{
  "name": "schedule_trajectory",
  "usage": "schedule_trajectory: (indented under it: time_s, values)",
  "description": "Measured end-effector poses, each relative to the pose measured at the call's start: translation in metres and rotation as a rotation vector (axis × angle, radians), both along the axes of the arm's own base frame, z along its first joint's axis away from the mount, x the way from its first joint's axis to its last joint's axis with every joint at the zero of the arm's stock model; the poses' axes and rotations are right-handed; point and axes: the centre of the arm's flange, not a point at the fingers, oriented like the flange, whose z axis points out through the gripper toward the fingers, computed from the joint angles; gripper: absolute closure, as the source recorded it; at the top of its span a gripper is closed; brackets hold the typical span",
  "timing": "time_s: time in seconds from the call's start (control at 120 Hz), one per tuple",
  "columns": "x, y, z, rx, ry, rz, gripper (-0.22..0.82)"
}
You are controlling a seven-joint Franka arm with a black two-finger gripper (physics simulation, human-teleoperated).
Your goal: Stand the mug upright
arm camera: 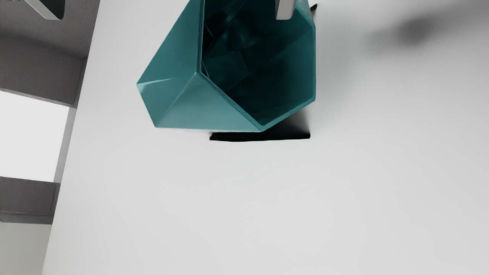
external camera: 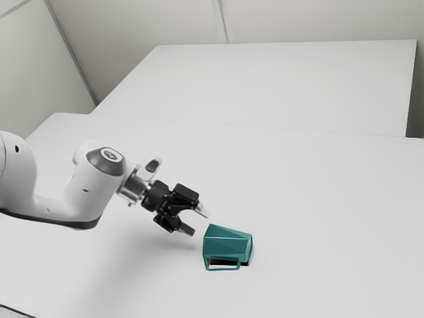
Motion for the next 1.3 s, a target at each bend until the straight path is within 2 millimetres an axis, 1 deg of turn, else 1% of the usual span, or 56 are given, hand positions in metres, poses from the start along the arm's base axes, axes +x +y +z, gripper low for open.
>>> schedule_trajectory:
  time_s: [0.092, 0.283, 0.4, 0.433, 0.575, 0.658, 0.725, 0.792, 0.875, 0.967, 1.025, 1.067, 1.175, 1.233, 1.3]
  values:
    - [0.000, -0.007, -0.006, -0.022, -0.007, 0.001, 0.00]
    - [-0.003, -0.027, -0.027, -0.057, 0.006, -0.011, 0.00]
    - [-0.005, -0.039, -0.030, -0.072, -0.001, -0.029, 0.00]
    - [-0.006, -0.043, -0.030, -0.075, -0.005, -0.035, 0.05]
    - [-0.007, -0.056, -0.027, -0.080, -0.029, -0.069, 0.42]
    - [-0.006, -0.063, -0.023, -0.081, -0.048, -0.089, 0.56]
    - [-0.005, -0.069, -0.019, -0.083, -0.063, -0.105, 0.64]
    - [-0.005, -0.074, -0.016, -0.083, -0.075, -0.122, 0.68]
    - [-0.007, -0.080, -0.015, -0.082, -0.085, -0.142, 0.72]
    - [-0.009, -0.086, -0.011, -0.082, -0.098, -0.161, 0.74]
    - [-0.009, -0.088, -0.002, -0.082, -0.120, -0.169, 0.75]
    - [-0.008, -0.086, 0.007, -0.083, -0.141, -0.166, 0.76]
    - [0.002, -0.059, 0.035, -0.065, -0.201, -0.123, 0.77]
    - [0.016, -0.054, 0.060, -0.008, -0.254, -0.173, 0.77]
    - [0.038, -0.051, 0.100, 0.108, -0.329, -0.280, 0.78]
